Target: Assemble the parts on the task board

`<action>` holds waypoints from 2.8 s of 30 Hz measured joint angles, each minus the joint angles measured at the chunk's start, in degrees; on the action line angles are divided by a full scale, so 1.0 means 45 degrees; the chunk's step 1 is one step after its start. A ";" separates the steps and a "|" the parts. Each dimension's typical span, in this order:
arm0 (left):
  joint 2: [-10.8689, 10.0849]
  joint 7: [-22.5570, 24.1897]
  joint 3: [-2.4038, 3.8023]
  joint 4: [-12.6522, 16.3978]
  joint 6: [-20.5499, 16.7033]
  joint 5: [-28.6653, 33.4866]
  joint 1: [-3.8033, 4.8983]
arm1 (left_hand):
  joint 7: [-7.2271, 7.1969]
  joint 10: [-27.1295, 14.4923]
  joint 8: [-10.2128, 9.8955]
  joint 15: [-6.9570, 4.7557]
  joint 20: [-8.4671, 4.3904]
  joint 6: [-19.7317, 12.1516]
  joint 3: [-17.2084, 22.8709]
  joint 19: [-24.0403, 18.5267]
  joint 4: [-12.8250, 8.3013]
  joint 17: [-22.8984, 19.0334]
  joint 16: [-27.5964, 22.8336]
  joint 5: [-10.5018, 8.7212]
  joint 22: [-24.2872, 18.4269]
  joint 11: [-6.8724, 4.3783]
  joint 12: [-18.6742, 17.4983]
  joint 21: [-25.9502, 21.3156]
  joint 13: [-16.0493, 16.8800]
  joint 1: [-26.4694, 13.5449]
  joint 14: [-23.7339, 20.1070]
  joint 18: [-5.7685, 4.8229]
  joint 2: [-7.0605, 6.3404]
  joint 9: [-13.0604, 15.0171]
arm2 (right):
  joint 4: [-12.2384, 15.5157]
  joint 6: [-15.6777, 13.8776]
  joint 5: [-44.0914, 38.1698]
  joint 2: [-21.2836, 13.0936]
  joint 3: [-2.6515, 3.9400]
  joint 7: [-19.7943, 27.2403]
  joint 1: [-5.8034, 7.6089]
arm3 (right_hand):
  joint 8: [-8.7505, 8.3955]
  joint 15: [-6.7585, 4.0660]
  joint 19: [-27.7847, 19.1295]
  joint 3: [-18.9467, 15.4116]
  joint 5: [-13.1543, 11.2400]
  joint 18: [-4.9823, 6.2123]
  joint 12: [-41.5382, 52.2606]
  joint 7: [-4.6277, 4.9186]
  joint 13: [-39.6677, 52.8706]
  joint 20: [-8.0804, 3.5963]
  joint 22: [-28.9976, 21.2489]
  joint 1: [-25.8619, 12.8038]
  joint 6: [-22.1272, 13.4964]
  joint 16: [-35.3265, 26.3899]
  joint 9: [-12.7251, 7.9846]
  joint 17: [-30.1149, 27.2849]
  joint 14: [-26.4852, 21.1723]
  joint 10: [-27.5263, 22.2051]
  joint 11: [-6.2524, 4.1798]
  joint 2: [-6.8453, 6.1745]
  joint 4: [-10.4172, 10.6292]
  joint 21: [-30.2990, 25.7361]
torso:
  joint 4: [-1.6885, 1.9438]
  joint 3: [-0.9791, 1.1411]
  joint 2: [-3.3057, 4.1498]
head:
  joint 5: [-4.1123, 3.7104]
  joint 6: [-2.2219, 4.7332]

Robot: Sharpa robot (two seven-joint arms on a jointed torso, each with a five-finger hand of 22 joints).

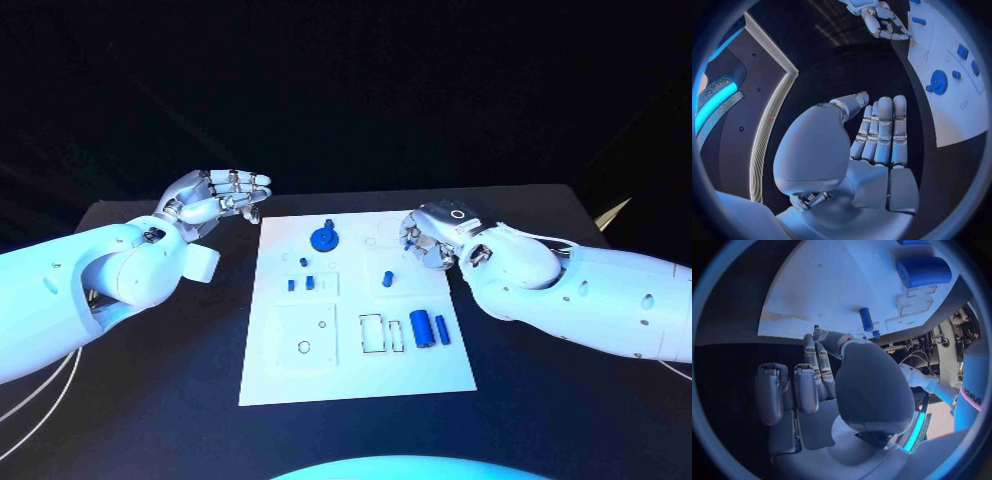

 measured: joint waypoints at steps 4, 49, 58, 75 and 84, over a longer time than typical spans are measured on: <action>0.0001 0.0000 0.0000 -0.0010 0.0003 0.0000 -0.0001 | -0.0003 0.0000 0.0000 0.0000 0.0000 -0.0056 0.0000 0.0000 0.0000 -0.0003 0.0000 0.0000 -0.0002 0.0000 0.0000 0.0000 0.0001 0.0000 0.0000 0.0000 0.0000 0.0000 | 0.0466 -0.0283 0.0229 -0.0316 0.0045 0.0060 0.0090 | -0.0001 0.0000 0.0000 0.0000 0.0000 0.0000 -0.0001 -0.0001 0.0067 0.0000 -0.0001 -0.0001 -0.0001 0.0000 0.0011 0.0000 0.0000 0.0000 0.0000 0.0000 0.0000 0.0000 | -0.0001 -0.0001 0.0007 | 0.0011 0.0004; 0.0774 -0.0117 -0.0017 -0.0146 -0.0329 0.0115 -0.0011 | -0.0021 -0.0229 0.0000 0.0044 0.0044 -0.0205 -0.0068 -0.0044 0.0069 -0.0036 0.0001 -0.0001 -0.0061 0.0044 0.0049 -0.0101 -0.0021 -0.0051 -0.0044 -0.0003 0.0051 -0.0035 | 0.2210 0.0372 0.0982 0.2282 -0.0170 0.0582 -0.1435 | -0.0001 0.0003 0.0000 0.0000 0.0025 0.0001 -0.0054 0.0019 0.0031 0.0002 0.0006 -0.0070 0.0017 -0.0001 0.0013 0.0004 0.0002 0.0038 0.0038 0.0062 -0.0069 -0.0072 | 0.0012 -0.0011 0.0032 | 0.2063 -0.0441; 0.0788 -0.0175 -0.0014 -0.0166 -0.0326 0.0123 -0.0011 | -0.0021 -0.0228 0.0000 0.0044 0.0044 -0.0205 -0.0068 -0.0044 0.0069 -0.0035 0.0000 -0.0001 -0.0060 0.0043 0.0049 -0.0100 -0.0021 -0.0051 -0.0044 -0.0002 0.0051 -0.0035 | 0.2122 0.0735 0.0835 0.2300 -0.0177 0.0455 -0.1494 | -0.0013 0.0003 0.0000 -0.0001 0.0010 0.0002 -0.0071 0.0018 0.0030 0.0002 0.0005 -0.0069 0.0016 -0.0001 0.0024 0.0003 0.0002 0.0049 0.0049 0.0061 -0.0069 -0.0072 | 0.0001 -0.0005 0.0032 | 0.2134 -0.0515; 0.0796 -0.0252 -0.0018 -0.0205 -0.0307 0.0128 -0.0012 | -0.0022 -0.0274 0.0000 0.0044 0.0044 -0.0205 -0.0104 -0.0044 0.0106 -0.0034 0.0000 -0.0001 -0.0078 0.0090 0.0049 -0.0158 -0.0020 -0.0050 -0.0044 -0.0002 0.0050 -0.0034 | 0.2011 0.0835 0.0505 0.2381 -0.0173 0.0127 -0.1505 | -0.0056 0.0003 -0.0001 -0.0002 0.0000 0.0001 -0.0103 0.0014 0.0017 0.0002 0.0002 -0.0068 0.0012 -0.0001 0.0016 0.0000 0.0002 0.0052 0.0050 0.0059 -0.0068 -0.0071 | 0.0010 -0.0006 0.0040 | 0.2128 -0.0597; 0.0804 -0.0280 -0.0017 -0.0220 -0.0295 0.0132 -0.0013 | -0.0022 -0.0274 0.0000 0.0044 0.0044 -0.0204 -0.0104 -0.0044 0.0105 -0.0034 0.0001 -0.0001 -0.0077 0.0090 0.0048 -0.0158 -0.0019 -0.0050 -0.0044 -0.0002 0.0050 -0.0033 | 0.1911 0.0812 0.0410 0.2494 -0.0173 -0.0001 -0.1507 | -0.0078 0.0003 -0.0001 0.0020 -0.0001 0.0000 -0.0119 -0.0003 0.0029 0.0002 0.0001 -0.0068 -0.0005 -0.0001 0.0030 -0.0001 0.0002 0.0056 0.0053 0.0058 -0.0091 -0.0071 | 0.0006 -0.0004 0.0035 | 0.2163 -0.0669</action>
